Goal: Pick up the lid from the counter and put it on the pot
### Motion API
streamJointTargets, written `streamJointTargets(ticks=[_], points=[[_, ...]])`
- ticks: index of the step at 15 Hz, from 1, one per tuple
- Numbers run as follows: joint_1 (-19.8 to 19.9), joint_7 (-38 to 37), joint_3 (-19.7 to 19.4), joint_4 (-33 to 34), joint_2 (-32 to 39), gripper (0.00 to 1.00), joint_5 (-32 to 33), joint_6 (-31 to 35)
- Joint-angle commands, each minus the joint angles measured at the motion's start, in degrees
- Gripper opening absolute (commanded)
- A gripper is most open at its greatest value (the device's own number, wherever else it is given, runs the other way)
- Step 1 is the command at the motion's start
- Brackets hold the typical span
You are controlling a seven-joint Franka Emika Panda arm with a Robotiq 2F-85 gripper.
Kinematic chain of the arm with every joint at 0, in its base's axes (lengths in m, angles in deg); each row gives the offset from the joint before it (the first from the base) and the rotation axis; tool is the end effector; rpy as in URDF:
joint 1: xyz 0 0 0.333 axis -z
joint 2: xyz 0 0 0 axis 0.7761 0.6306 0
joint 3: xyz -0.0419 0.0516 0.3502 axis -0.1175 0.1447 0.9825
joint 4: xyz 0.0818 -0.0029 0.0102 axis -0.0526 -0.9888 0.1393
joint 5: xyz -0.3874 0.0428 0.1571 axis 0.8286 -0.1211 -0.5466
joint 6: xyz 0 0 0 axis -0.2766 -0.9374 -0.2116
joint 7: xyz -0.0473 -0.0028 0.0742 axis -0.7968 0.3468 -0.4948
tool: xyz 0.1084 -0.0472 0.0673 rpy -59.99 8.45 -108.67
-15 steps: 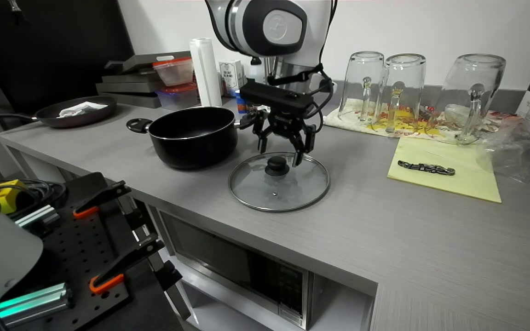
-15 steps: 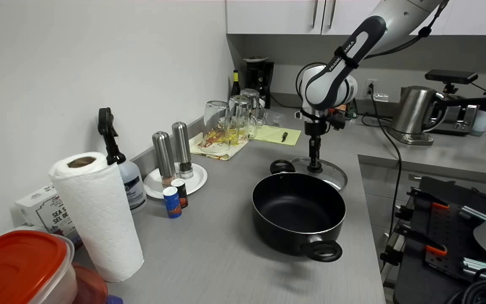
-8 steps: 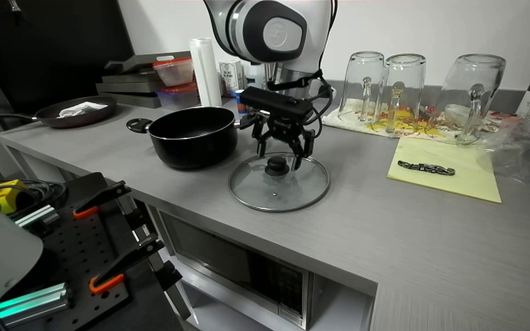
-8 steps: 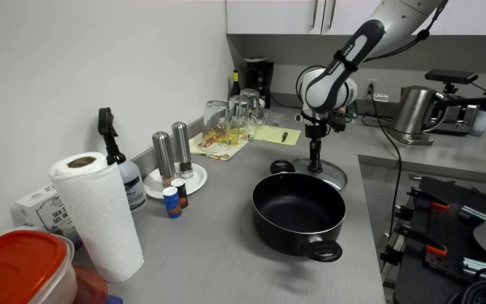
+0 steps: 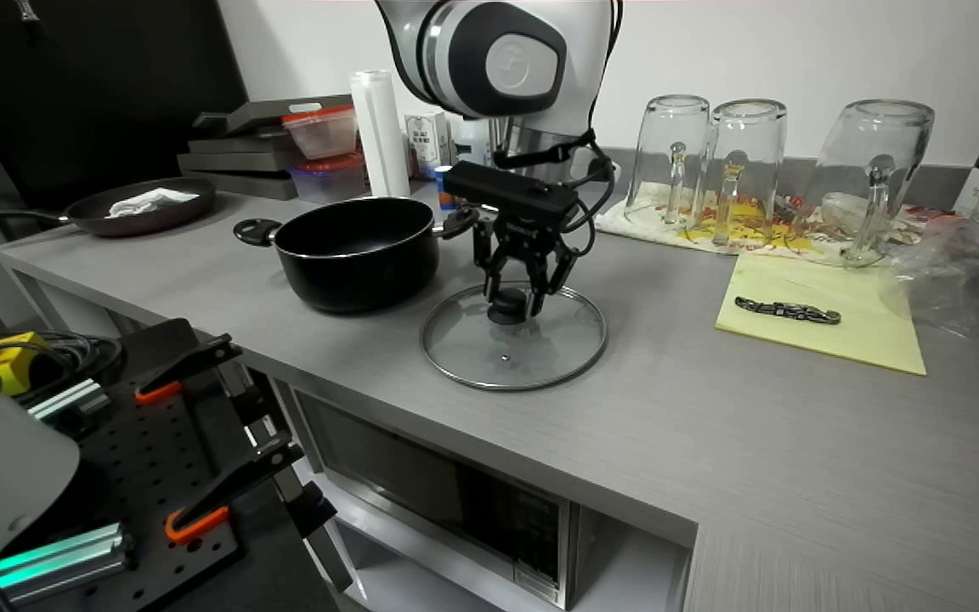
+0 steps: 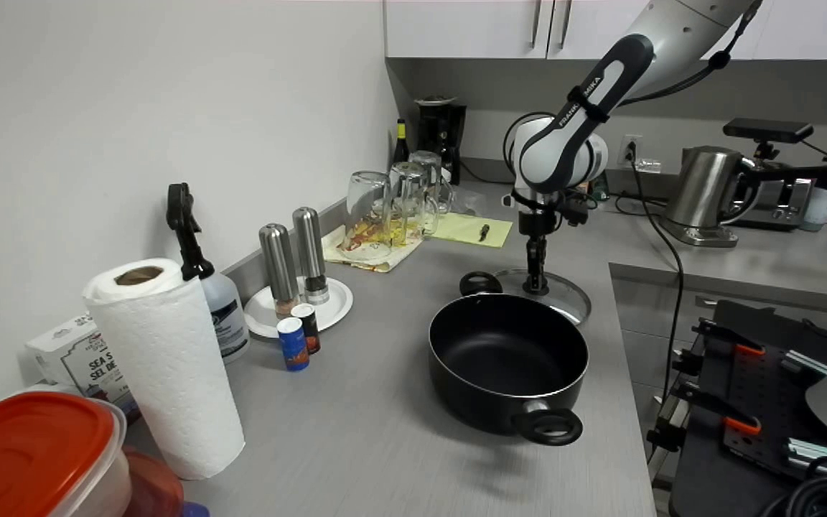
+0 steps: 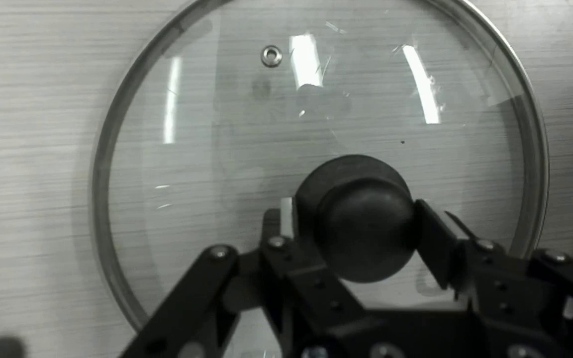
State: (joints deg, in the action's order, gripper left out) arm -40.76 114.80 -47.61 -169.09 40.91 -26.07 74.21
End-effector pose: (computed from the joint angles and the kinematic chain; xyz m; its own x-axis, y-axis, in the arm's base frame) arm 0.5802 -0.0948 0.1338 0.9348 0.3170 -0.1604 0.3012 -0.9465 -0.1156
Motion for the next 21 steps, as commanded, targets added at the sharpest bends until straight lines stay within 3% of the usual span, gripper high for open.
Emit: streamJointTargets(ticks=[1, 3, 7, 14, 21], points=[[0.99, 1.01, 0.94, 0.17, -0.03, 0.32, 0.67, 1.2], [1.04, 1.07, 0.99, 0.13, -0.2, 0.26, 0.62, 1.37], [1.45, 1.29, 1.06, -1.21, -2.47, 0.25, 0.47, 1.24], [1.47, 0.83, 0.17, -6.77, -13.49, 0.25, 1.04, -0.43], [-2.05, -0.56, -0.9, -11.91, -26.76, 0.25, 6.87, -3.64]])
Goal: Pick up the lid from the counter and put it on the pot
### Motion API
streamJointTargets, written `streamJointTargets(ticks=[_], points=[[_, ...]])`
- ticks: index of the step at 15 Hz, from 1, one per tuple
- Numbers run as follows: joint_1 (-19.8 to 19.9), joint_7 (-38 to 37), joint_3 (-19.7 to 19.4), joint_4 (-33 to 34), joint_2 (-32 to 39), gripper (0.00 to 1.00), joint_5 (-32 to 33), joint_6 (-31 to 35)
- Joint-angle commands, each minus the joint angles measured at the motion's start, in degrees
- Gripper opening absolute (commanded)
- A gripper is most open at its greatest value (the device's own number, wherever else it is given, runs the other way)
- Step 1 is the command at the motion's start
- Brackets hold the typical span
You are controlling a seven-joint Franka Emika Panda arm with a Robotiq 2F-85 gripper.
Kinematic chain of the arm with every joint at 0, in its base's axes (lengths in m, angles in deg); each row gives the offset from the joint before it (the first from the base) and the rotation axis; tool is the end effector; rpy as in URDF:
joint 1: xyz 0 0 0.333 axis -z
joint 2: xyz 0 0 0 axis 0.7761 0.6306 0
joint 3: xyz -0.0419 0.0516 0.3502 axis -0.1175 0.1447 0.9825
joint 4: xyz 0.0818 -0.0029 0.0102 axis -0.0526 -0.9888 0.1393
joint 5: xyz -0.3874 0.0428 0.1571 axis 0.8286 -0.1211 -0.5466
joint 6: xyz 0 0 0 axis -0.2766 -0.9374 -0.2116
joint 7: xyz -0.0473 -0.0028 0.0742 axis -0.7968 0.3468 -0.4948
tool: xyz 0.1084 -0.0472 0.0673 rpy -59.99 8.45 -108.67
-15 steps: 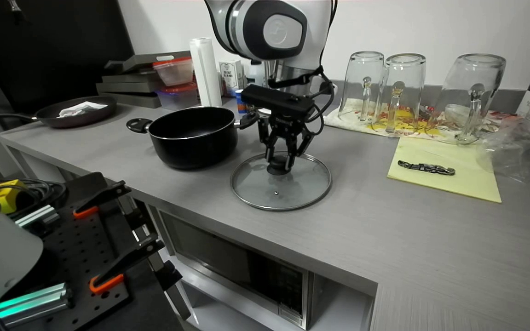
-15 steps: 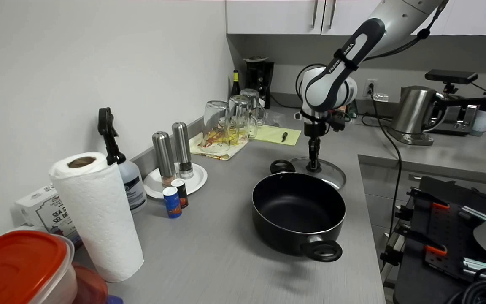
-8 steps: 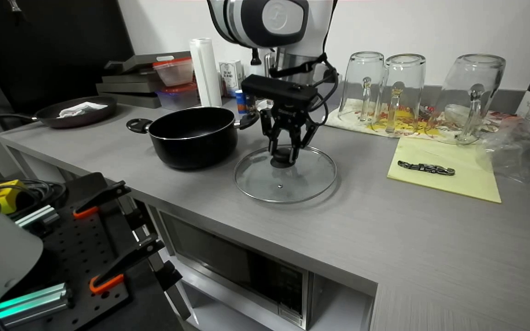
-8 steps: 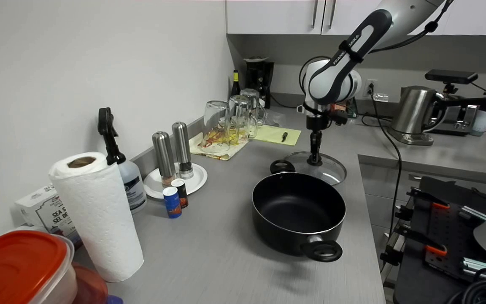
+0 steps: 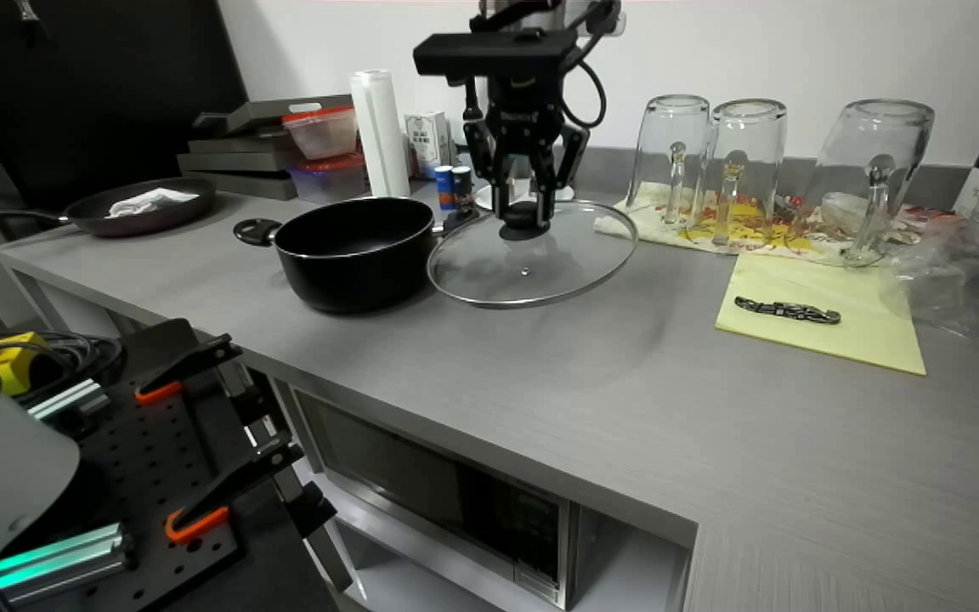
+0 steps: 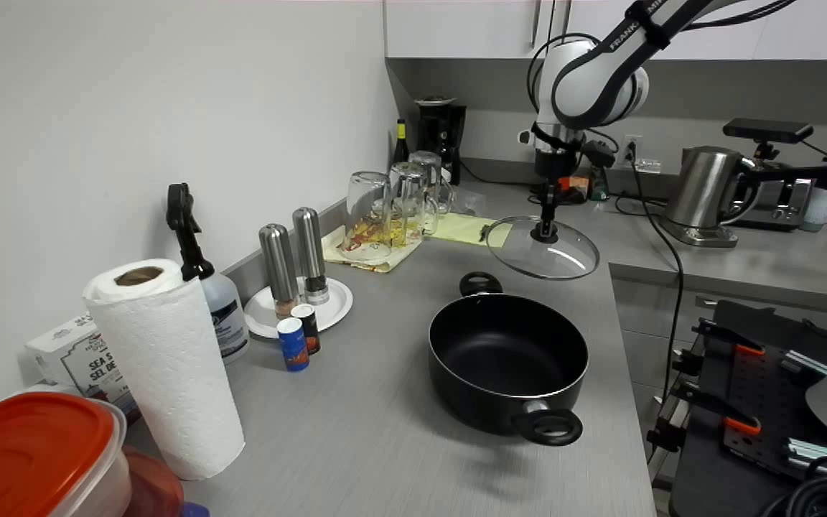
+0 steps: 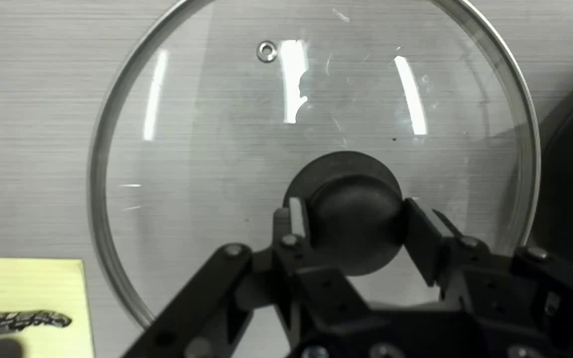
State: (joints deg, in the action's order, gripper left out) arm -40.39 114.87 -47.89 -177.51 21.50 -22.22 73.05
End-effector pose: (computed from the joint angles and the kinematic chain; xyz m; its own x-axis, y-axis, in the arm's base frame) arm 0.5561 -0.0993 0.2729 0.9352 0.3527 -0.0332 0.3530 -0.9356 0.0059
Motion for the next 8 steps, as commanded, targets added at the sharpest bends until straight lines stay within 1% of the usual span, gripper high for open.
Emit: streamJointTargets(ticks=[1, 4, 8], points=[[-3.14, -0.68, -0.49, -3.77, -8.76, 0.25, 4.07, -3.57], [-6.21, -0.85, 0.48, -3.32, -11.45, 0.25, 7.32, -7.88], [-10.55, -0.92, 2.48, -0.96, -11.39, 0.25, 9.65, -13.32]])
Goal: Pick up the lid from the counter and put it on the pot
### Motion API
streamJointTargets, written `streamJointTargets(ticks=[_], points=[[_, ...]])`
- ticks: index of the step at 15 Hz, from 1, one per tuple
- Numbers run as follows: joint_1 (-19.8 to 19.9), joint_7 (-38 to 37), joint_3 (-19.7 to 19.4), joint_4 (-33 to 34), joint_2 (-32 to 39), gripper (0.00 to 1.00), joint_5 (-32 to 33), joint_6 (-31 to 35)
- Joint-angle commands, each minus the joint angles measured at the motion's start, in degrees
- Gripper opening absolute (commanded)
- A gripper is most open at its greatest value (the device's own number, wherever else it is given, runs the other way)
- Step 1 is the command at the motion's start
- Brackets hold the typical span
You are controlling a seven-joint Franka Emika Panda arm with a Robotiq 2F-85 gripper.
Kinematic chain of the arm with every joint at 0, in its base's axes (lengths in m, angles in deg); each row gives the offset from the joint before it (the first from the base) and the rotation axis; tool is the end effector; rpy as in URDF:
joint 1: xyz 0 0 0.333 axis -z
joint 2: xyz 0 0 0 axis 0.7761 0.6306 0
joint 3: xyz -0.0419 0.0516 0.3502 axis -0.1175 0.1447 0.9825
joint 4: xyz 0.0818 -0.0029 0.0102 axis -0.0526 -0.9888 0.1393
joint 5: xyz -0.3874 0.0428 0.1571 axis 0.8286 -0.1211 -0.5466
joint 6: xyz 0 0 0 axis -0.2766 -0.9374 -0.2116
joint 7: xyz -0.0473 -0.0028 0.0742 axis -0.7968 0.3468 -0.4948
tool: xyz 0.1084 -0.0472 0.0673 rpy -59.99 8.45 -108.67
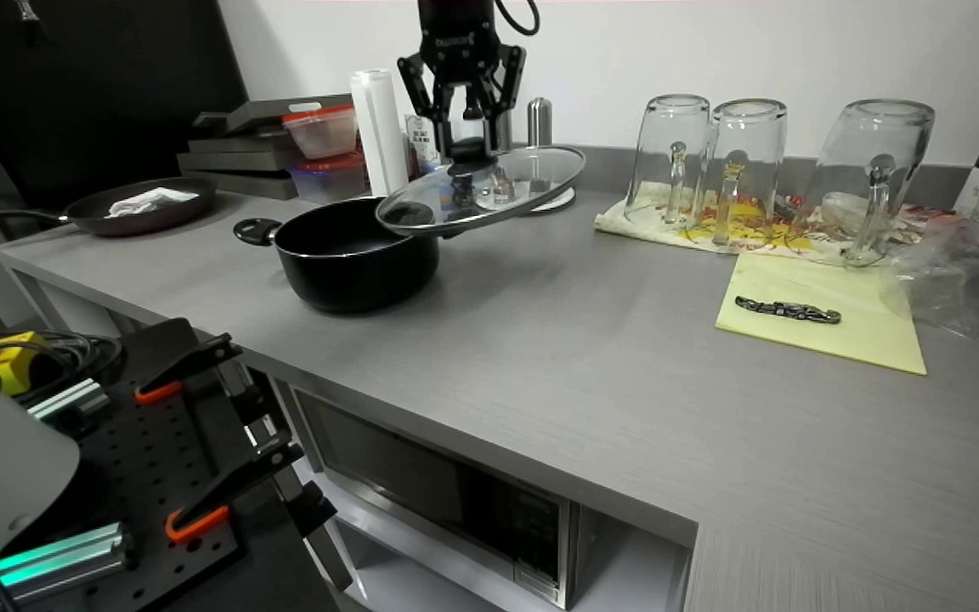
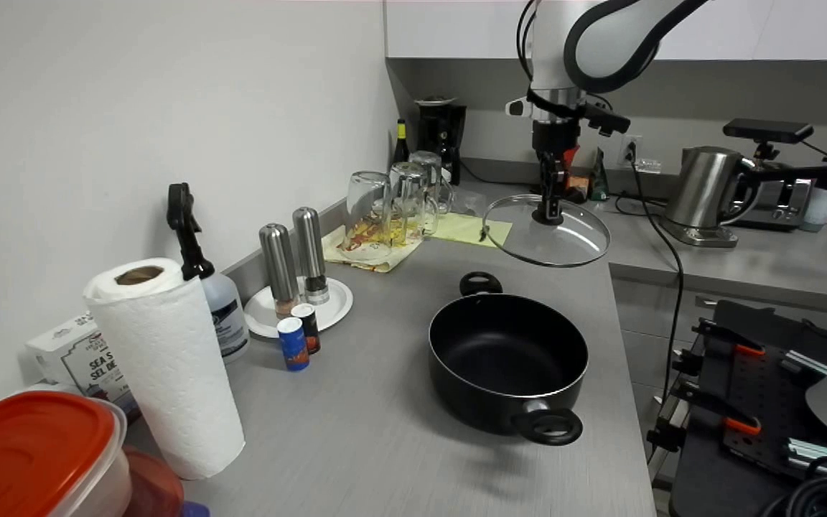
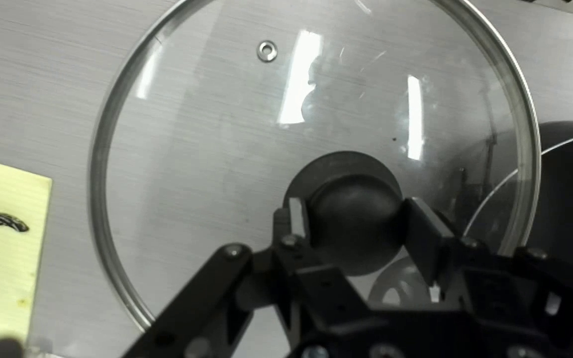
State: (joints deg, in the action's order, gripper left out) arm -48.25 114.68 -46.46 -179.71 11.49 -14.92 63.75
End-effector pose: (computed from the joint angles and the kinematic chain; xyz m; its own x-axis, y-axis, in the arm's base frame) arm 0.5329 -0.0154 0.3395 0.8242 0.5556 -0.1094 0.5643 -0.8219 0.0779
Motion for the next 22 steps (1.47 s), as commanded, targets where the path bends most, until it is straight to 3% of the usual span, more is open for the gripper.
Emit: streamJointTargets(ticks=[1, 9, 22], points=[[-3.73, -0.61, 1.7, 1.89, -0.91, 0.25, 2.7, -5.21], [-9.44, 0.49, 6.12, 5.35, 3.98, 0.25, 3.27, -7.35], [-12.47, 3.04, 10.58, 8.39, 11.82, 0.25, 3.44, -5.49]])
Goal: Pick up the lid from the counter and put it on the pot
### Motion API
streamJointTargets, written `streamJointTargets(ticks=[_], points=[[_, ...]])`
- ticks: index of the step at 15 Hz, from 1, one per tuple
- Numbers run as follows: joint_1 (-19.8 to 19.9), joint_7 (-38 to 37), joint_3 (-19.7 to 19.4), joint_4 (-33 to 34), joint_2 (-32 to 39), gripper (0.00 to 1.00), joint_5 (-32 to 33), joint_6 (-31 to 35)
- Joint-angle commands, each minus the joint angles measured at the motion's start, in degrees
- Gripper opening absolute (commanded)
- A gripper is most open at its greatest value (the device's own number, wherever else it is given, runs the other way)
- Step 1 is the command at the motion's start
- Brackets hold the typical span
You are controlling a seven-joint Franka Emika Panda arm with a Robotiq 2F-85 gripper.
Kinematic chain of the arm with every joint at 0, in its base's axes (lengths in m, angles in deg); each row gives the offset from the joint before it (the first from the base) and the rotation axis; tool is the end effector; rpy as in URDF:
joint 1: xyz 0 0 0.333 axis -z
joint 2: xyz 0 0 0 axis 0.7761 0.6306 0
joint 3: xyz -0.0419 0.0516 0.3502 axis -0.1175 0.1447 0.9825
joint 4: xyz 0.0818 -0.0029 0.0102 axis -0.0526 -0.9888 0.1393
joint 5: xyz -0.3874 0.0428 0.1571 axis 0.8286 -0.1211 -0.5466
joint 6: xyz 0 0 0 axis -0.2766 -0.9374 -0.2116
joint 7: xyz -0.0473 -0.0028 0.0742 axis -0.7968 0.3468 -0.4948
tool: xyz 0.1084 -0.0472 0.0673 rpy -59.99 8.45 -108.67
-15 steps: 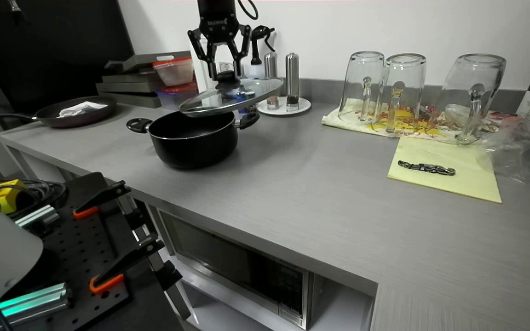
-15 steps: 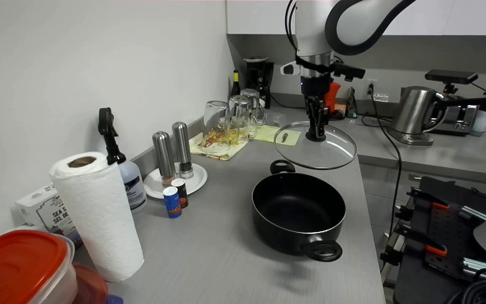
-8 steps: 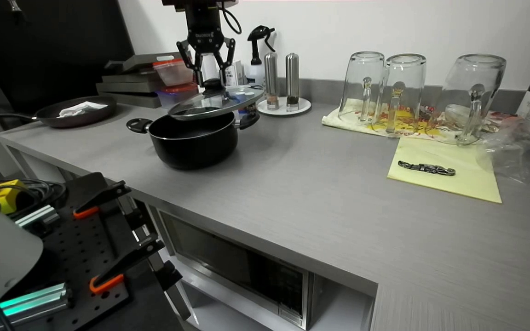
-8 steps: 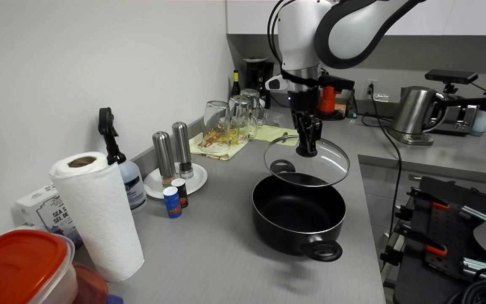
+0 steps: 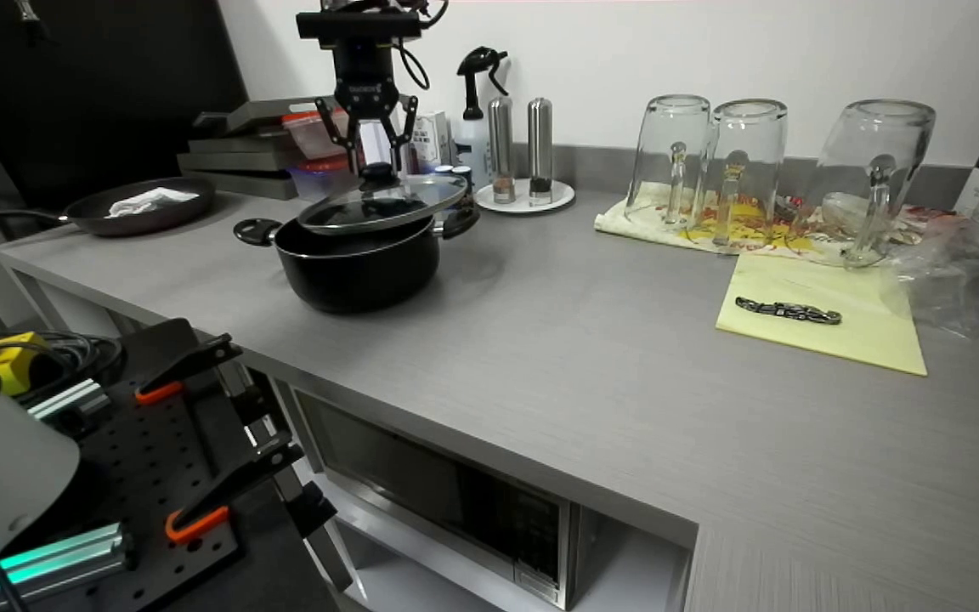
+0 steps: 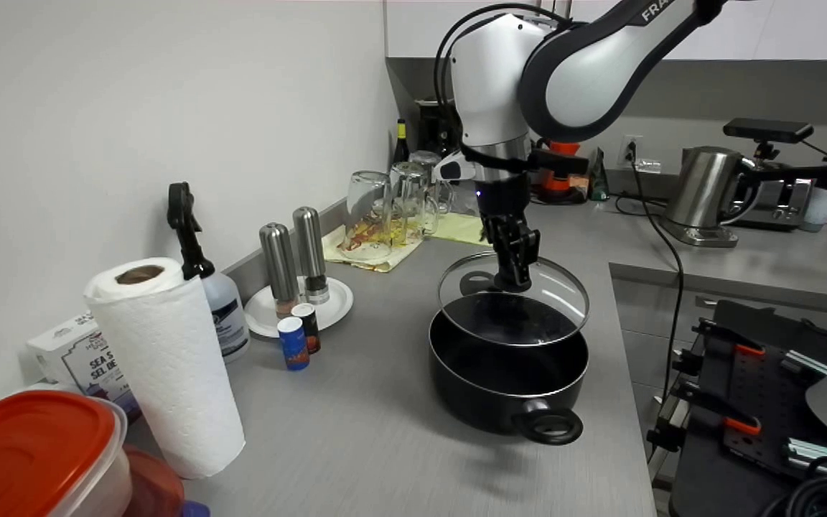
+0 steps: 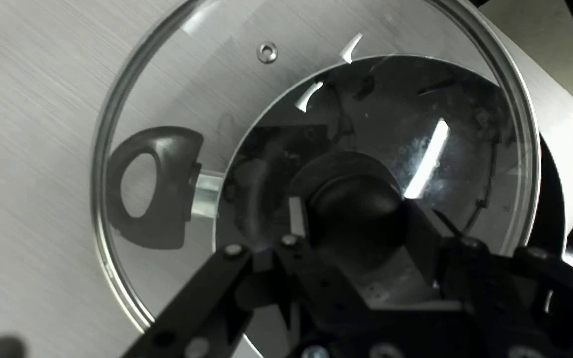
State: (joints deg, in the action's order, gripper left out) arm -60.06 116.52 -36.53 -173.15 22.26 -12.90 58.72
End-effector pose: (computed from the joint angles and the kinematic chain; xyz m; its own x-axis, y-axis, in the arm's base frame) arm 0.5262 0.1880 0.2818 0.4978 0.8360 -0.2309 0.8561 -0.5163 -0.0236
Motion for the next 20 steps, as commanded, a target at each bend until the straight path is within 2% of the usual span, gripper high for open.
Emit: streamJointTargets(ticks=[1, 9, 20], points=[[-0.79, 1.51, 0.89, 2.03, 1.58, 0.25, 1.41, -0.43], [-2.12, 2.13, 2.74, 2.48, 4.25, 0.25, 2.38, 0.06], [-3.34, 3.42, 4.13, 1.64, 3.9, 0.25, 3.22, 0.53]])
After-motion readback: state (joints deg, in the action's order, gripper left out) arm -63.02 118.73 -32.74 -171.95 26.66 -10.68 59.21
